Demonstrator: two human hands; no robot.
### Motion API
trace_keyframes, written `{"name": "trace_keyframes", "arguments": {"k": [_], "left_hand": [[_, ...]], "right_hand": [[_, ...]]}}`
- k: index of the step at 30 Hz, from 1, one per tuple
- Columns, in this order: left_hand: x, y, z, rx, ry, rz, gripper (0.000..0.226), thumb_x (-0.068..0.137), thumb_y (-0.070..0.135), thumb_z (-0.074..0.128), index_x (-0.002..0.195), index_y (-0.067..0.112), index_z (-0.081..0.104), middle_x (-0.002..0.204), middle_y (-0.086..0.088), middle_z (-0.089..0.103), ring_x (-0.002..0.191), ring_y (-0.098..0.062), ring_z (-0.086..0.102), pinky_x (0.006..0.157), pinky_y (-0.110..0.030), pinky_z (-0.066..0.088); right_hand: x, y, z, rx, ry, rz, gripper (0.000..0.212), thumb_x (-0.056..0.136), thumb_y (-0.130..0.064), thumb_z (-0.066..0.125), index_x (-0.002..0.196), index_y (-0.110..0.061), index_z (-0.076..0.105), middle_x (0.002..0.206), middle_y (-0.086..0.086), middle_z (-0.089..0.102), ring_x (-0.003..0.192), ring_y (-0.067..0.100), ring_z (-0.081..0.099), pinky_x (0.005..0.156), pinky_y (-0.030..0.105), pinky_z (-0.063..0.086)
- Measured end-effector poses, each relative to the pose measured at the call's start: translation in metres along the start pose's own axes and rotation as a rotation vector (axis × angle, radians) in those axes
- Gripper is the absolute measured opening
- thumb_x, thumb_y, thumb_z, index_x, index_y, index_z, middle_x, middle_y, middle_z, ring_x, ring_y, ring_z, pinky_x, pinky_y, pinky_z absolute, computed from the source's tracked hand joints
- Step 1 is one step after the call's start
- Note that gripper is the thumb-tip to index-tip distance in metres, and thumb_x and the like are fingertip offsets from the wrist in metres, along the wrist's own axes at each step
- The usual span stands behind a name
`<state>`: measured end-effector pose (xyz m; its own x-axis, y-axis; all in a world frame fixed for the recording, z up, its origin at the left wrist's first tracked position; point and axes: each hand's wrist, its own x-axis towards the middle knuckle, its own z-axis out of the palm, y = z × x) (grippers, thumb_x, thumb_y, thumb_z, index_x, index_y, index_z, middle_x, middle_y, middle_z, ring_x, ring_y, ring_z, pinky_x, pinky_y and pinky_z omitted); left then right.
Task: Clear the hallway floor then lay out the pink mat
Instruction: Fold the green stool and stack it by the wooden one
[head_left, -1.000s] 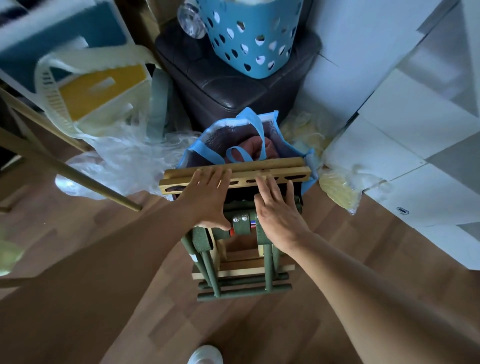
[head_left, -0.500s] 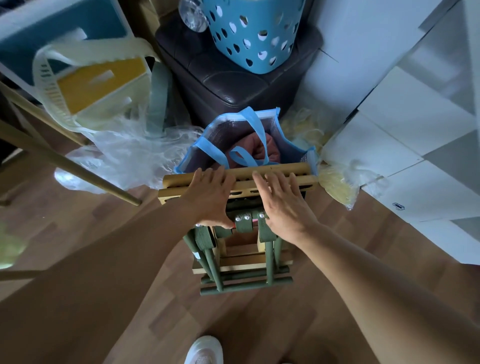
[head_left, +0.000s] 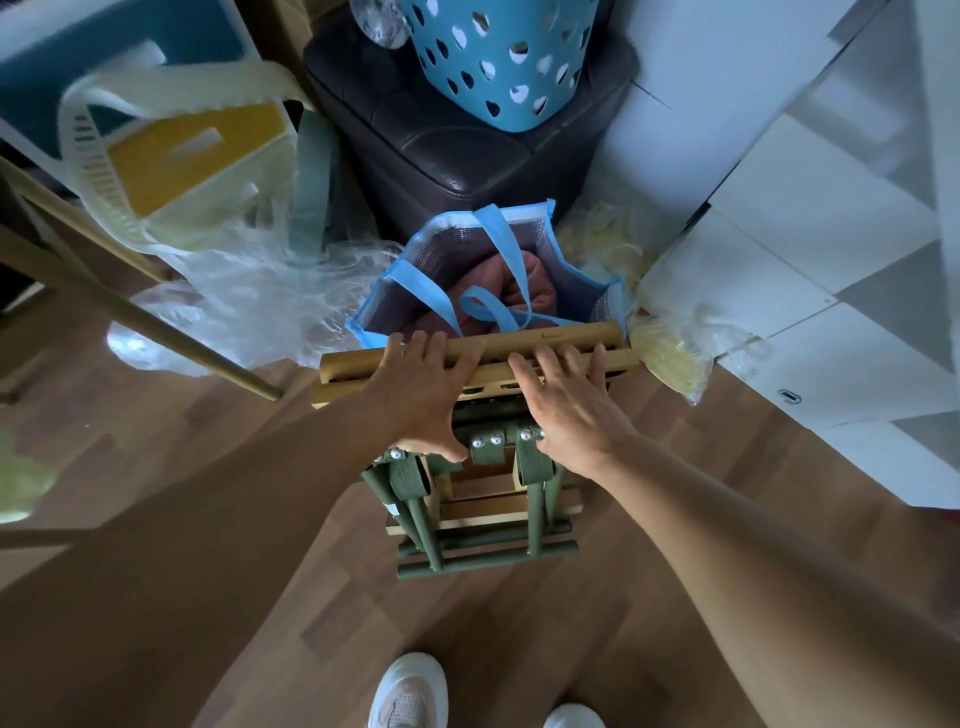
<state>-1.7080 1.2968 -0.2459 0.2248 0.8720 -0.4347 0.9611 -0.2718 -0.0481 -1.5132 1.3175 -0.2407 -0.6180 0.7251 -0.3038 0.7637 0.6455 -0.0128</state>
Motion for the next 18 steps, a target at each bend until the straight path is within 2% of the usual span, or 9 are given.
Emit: {"name": "trace_keyframes", "arguments": {"k": [4, 12, 18], "left_hand": [[-0.004, 0.0, 0.0, 0.014, 0.0, -0.017, 0.123, 0.051, 0.075, 0.062, 0.143, 0.029, -0.006, 0.146, -0.021, 0.021, 0.132, -0.039, 0.023, 0.109, -0.061, 0.013], [0.011, -0.021, -0.016, 0.058, 0.014, -0.017, 0.125, 0.054, 0.076, 0.06, 0.145, 0.03, -0.012, 0.15, -0.024, 0.017, 0.136, -0.039, 0.02, 0.109, -0.063, 0.01], [0.008, -0.018, 0.0, -0.073, 0.051, -0.071, 0.126, 0.059, 0.077, 0.059, 0.141, 0.031, -0.026, 0.157, -0.015, -0.011, 0.144, -0.038, -0.005, 0.112, -0.061, 0.005]], "right_hand": [[-0.001, -0.001, -0.004, -0.009, 0.001, -0.012, 0.085, 0.074, -0.013, 0.07, 0.142, -0.015, 0.018, 0.139, 0.016, 0.028, 0.129, 0.035, 0.026, 0.107, 0.07, 0.012], [0.017, -0.001, -0.015, -0.003, 0.052, 0.026, 0.086, 0.077, -0.017, 0.071, 0.144, -0.015, 0.018, 0.139, 0.016, 0.028, 0.126, 0.036, 0.028, 0.107, 0.071, 0.015], [0.01, 0.0, -0.004, -0.043, 0.057, 0.055, 0.097, 0.081, -0.024, 0.07, 0.149, -0.016, 0.001, 0.153, 0.017, 0.012, 0.142, 0.038, 0.012, 0.108, 0.068, 0.008]]}}
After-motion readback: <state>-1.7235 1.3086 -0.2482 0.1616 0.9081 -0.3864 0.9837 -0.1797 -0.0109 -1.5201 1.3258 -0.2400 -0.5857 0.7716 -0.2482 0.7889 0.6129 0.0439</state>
